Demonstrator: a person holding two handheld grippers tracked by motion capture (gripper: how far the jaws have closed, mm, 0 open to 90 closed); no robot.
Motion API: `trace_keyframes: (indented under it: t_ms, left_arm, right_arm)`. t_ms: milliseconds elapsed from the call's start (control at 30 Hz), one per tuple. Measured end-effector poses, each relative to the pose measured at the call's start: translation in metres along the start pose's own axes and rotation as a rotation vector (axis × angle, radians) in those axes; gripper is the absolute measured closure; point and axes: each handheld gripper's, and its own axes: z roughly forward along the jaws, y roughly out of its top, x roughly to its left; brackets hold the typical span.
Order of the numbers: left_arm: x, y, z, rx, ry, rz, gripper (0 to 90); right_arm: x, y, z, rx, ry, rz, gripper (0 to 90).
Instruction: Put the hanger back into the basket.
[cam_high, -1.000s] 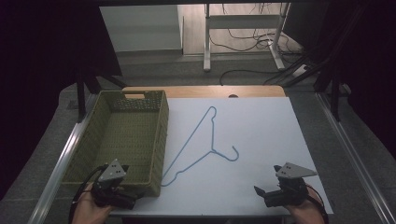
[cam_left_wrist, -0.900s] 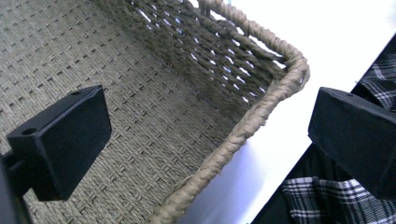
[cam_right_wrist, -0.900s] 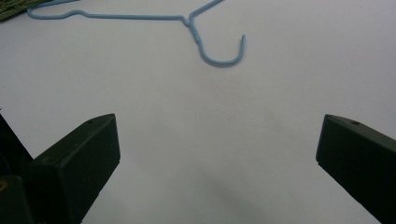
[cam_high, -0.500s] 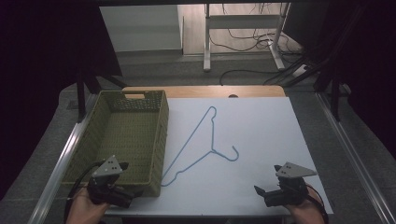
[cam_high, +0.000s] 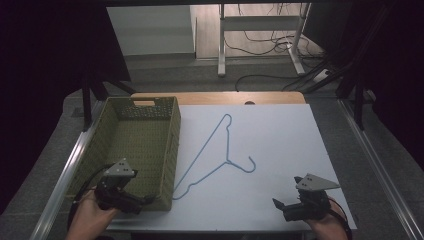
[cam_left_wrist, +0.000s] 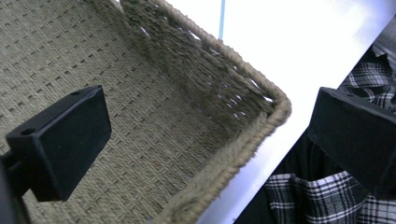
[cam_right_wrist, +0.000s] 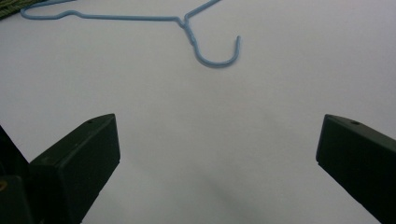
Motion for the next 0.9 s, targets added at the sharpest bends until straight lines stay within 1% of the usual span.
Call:
trace_keyframes:
  t_ms: [33, 100, 167, 200, 233, 267, 300, 333, 367, 400, 433, 467, 500, 567, 600, 633, 667, 767, 833, 867, 900]
  left_arm:
    - [0.001, 0.005, 0.000, 0.003, -0.003, -0.002, 0.0]
    - [0.002, 0.007, 0.001, 0.008, -0.002, -0.002, 0.0]
    - [0.003, 0.016, 0.002, 0.025, 0.008, 0.004, 0.0]
    - [0.003, 0.016, 0.002, 0.025, 0.008, 0.004, 0.0]
    - [0.003, 0.022, 0.003, 0.031, 0.002, 0.003, 0.0]
    - [0.003, 0.022, 0.003, 0.031, 0.002, 0.003, 0.0]
    - [0.003, 0.028, 0.005, 0.042, -0.001, 0.009, 0.0]
    - [0.003, 0.028, 0.005, 0.042, -0.001, 0.009, 0.0]
    - [0.003, 0.034, 0.008, 0.059, 0.000, 0.017, 0.0]
    - [0.003, 0.034, 0.008, 0.059, 0.000, 0.017, 0.0]
    - [0.003, 0.040, 0.011, 0.070, -0.007, 0.026, 0.0]
    - [0.003, 0.040, 0.011, 0.070, -0.007, 0.026, 0.0]
    - [0.002, 0.046, 0.014, 0.080, -0.011, 0.033, 0.0]
    - [0.001, 0.052, 0.016, 0.089, -0.015, 0.041, 0.0]
    - [0.001, 0.052, 0.016, 0.089, -0.015, 0.041, 0.0]
    - [0.001, 0.058, 0.018, 0.098, -0.038, 0.040, 0.0]
    - [0.001, 0.061, 0.019, 0.106, -0.047, 0.039, 0.2]
    - [-0.001, 0.067, 0.022, 0.116, -0.054, 0.045, 0.3]
    - [-0.002, 0.075, 0.027, 0.127, -0.058, 0.060, 0.0]
    - [-0.002, 0.075, 0.027, 0.127, -0.058, 0.060, 0.0]
    - [-0.002, 0.080, 0.031, 0.135, -0.062, 0.063, 0.0]
  right_arm:
    - [0.000, 0.000, 0.000, -0.002, -0.001, 0.000, 0.0]
    - [0.000, 0.000, 0.000, -0.002, -0.001, 0.001, 0.0]
    - [0.000, 0.000, 0.000, -0.001, -0.002, 0.000, 0.0]
    - [0.000, 0.000, 0.000, -0.001, -0.002, 0.000, 0.0]
    - [0.000, 0.000, 0.000, -0.001, -0.002, 0.000, 0.0]
    - [0.000, 0.000, 0.000, -0.001, -0.002, 0.000, 0.0]
    - [0.000, 0.000, 0.000, -0.002, -0.002, 0.000, 0.0]
    - [0.000, 0.000, 0.000, -0.002, -0.002, -0.001, 0.0]
    - [0.000, 0.000, 0.000, -0.001, -0.003, -0.001, 0.0]
    - [0.000, 0.000, 0.000, -0.001, -0.003, -0.002, 0.0]
    - [0.000, 0.000, 0.000, -0.001, -0.003, -0.002, 0.0]
    - [0.000, 0.000, 0.000, -0.001, -0.004, -0.002, 0.0]
    - [0.000, 0.000, 0.000, 0.000, -0.004, -0.003, 0.0]
    - [0.000, 0.000, 0.000, 0.001, -0.005, -0.006, 0.0]
    - [0.000, 0.000, 0.000, 0.001, -0.006, -0.006, 0.0]
    - [0.000, 0.000, 0.000, 0.001, -0.006, -0.006, 0.0]
    - [0.000, 0.000, 0.000, 0.001, -0.005, -0.006, 0.0]
    - [-0.001, 0.000, 0.000, -0.001, -0.006, -0.001, 0.0]
    - [-0.001, 0.000, 0.000, -0.003, -0.007, 0.000, 0.0]
    - [-0.001, 0.000, 0.000, -0.003, -0.007, 0.000, 0.0]
    - [-0.001, 0.000, 0.000, -0.003, -0.006, -0.001, 0.0]
